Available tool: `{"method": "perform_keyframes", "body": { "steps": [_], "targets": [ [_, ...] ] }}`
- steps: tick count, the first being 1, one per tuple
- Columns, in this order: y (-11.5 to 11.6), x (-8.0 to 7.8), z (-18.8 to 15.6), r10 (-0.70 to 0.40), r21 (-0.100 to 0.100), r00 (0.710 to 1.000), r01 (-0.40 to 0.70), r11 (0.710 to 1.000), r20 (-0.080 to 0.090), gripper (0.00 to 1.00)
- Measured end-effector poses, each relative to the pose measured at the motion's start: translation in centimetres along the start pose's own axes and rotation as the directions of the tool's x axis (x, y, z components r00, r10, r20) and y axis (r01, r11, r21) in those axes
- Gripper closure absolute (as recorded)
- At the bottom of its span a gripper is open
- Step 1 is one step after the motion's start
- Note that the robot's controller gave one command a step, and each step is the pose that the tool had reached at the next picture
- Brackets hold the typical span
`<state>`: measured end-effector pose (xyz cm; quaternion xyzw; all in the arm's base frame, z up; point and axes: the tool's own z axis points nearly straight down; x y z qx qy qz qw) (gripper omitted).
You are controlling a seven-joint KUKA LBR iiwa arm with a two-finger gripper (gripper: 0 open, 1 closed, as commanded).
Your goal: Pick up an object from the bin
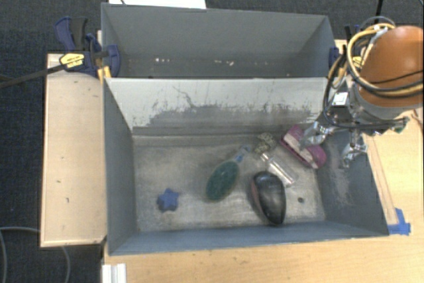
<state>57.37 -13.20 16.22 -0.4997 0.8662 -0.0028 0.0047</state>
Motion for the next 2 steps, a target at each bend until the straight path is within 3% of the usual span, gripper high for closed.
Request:
{"method": "perform_keyframes", "body": {
  "steps": [1,2],
  "targets": [
    [2.0,-7.2,-7.8,0.111,-0.001,0.994,-0.111,0.994,0.003,0.00],
    [5.9,-10.6,5.8,-0.157,-0.015,0.988,0.157,0.987,-0.002,0.00]
  ]
}}
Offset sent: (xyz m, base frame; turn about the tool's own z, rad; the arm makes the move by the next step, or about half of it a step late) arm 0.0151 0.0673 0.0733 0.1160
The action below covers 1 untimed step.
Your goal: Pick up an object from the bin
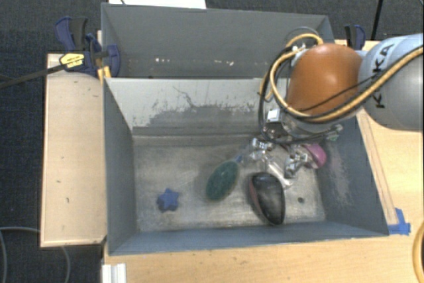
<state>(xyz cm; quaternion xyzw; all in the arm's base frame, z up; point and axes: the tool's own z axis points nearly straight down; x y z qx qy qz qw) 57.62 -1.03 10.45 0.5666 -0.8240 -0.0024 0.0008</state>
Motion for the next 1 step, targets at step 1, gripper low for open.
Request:
{"method": "perform_keyframes", "body": {
  "steps": [1],
  "targets": [
    [4.47,-0.39,1.97,-0.363,0.001,0.932,0.363,0.932,-0.001,0.00]
  ]
}}
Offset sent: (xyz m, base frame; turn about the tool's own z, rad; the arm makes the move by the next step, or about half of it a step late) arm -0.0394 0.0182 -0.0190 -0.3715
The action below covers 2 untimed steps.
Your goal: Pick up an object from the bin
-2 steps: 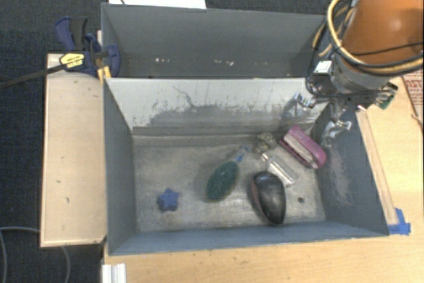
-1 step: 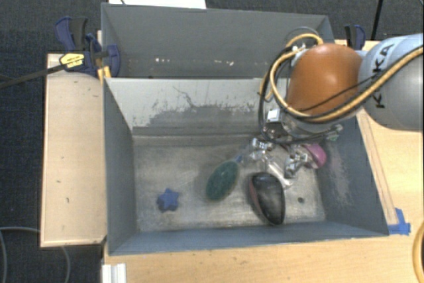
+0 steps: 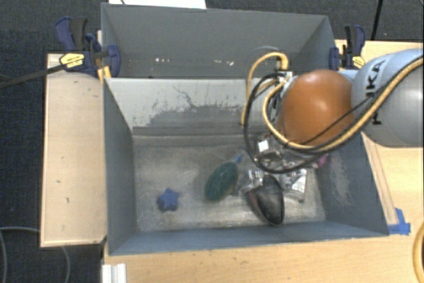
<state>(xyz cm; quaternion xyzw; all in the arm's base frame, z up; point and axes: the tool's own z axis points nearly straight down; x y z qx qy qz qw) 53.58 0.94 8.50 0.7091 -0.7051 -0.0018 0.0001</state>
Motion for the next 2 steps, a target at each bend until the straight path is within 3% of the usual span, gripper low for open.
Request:
{"method": "perform_keyframes", "body": {
  "steps": [1,2],
  "targets": [
    [-0.1,0.1,-0.1,0.003,0.003,1.000,-0.003,1.000,-0.001,1.00],
    [-0.2,2.1,-18.0,0.019,0.011,1.000,-0.019,1.000,-0.002,1.00]
  ]
}}
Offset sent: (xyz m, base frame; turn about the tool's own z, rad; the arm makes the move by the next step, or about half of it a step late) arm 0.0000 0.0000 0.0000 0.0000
